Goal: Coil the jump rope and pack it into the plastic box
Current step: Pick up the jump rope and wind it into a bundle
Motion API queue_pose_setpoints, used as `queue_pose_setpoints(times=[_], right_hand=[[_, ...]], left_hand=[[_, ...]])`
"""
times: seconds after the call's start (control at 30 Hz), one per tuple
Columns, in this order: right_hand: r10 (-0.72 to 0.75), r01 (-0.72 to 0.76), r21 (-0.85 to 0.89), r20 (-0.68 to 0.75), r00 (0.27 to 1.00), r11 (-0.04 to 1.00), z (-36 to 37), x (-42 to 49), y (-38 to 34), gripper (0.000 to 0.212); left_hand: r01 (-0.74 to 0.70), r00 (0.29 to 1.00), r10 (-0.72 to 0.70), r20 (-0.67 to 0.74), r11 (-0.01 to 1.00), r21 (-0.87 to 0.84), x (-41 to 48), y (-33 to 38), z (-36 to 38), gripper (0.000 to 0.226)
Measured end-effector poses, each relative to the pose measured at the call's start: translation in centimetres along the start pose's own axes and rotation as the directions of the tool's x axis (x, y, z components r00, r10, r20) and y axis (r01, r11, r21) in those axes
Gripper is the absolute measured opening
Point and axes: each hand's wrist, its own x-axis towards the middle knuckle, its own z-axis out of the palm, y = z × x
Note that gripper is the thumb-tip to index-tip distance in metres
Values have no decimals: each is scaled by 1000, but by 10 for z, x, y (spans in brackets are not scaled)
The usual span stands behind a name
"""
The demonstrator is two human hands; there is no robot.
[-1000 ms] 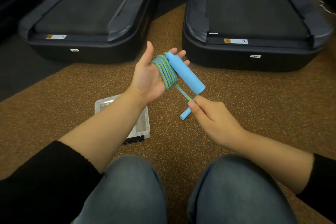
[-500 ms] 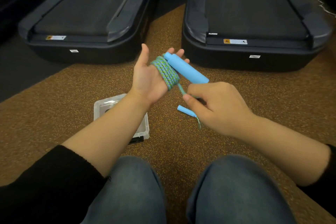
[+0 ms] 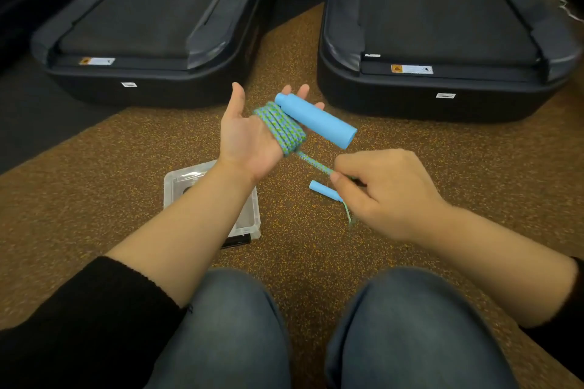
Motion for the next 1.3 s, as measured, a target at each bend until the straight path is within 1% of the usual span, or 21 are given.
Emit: queue_pose_setpoints(times=[0.07, 0.13, 0.2, 0.27, 0.33, 0.4, 0.43, 0.5, 0.6, 0.67, 0.77, 0.9, 0.97, 1.03, 1.1, 1.17, 1.2, 1.23, 1.3], right_hand=[[-10, 8, -43, -59, 998, 999, -6, 3, 0, 29], [-37, 29, -91, -81, 996, 995, -13, 8, -1, 28], [-77, 67, -129, -71, 995, 989, -20, 14, -1, 27], [-147, 139, -137, -51, 988, 981, -24, 21, -1, 28], [-234, 228, -146, -27, 972, 963, -27, 27, -3, 27], [-298, 292, -188, -7, 954, 938, -28, 33, -3, 27], [-308, 301, -201, -3, 951, 932, -29, 37, -1, 27], [-278, 274, -198, 8, 960, 941, -32, 48, 4, 28], [-173, 180, -102, 79, 982, 978, -34, 64, 14, 32], [-121, 112, 63, 152, 981, 992, -32, 70, 21, 23], [-70, -19, 339, 249, 966, 941, -25, 75, 28, 23], [-72, -128, 552, 326, 943, 824, -14, 82, 33, 30], [-86, -186, 647, 364, 927, 740, -7, 85, 32, 31], [-88, -271, 761, 394, 915, 589, 1, 83, 31, 32], [-74, -335, 837, 403, 912, 432, 12, 82, 34, 35], [-25, -442, 856, 465, 885, 269, 29, 80, 41, 37], [25, -512, 838, 517, 855, 190, 39, 77, 47, 37], [79, -568, 817, 562, 823, 97, 49, 76, 53, 33], [189, -590, 807, 583, 790, -21, 69, 70, 62, 14]], left_hand=[[44, 999, -44, 1, 997, 66, -3, 0, -1, 74], [100, 995, -102, 0, 980, 171, -6, -3, -1, 75], [158, 987, -160, -17, 950, 267, -8, -6, 2, 76], [202, 979, -199, -45, 919, 338, -9, -11, 5, 79], [239, 970, -236, -54, 899, 368, -10, -15, 8, 81], [277, 956, -291, -22, 879, 388, -12, -19, 12, 85], [293, 948, -319, -4, 868, 401, -13, -21, 14, 88], [328, 928, -372, 30, 850, 413, -15, -26, 16, 92], [360, 893, -441, 89, 819, 446, -18, -31, 19, 96], [357, 878, -464, 117, 798, 485, -20, -31, 20, 96], [374, 855, -499, 143, 784, 496, -24, -27, 20, 94], [400, 806, -559, 192, 756, 519, -29, -21, 17, 95], [395, 788, -569, 235, 759, 517, -30, -20, 18, 92], [404, 775, -570, 274, 779, 479, -30, -19, 21, 89], [416, 761, -567, 314, 799, 434, -31, -19, 25, 92], [412, 758, -556, 342, 813, 411, -31, -21, 30, 93], [400, 764, -544, 347, 821, 408, -31, -22, 32, 92], [381, 778, -525, 345, 831, 404, -31, -23, 34, 93], [342, 825, -463, 323, 865, 367, -29, -23, 38, 96]])
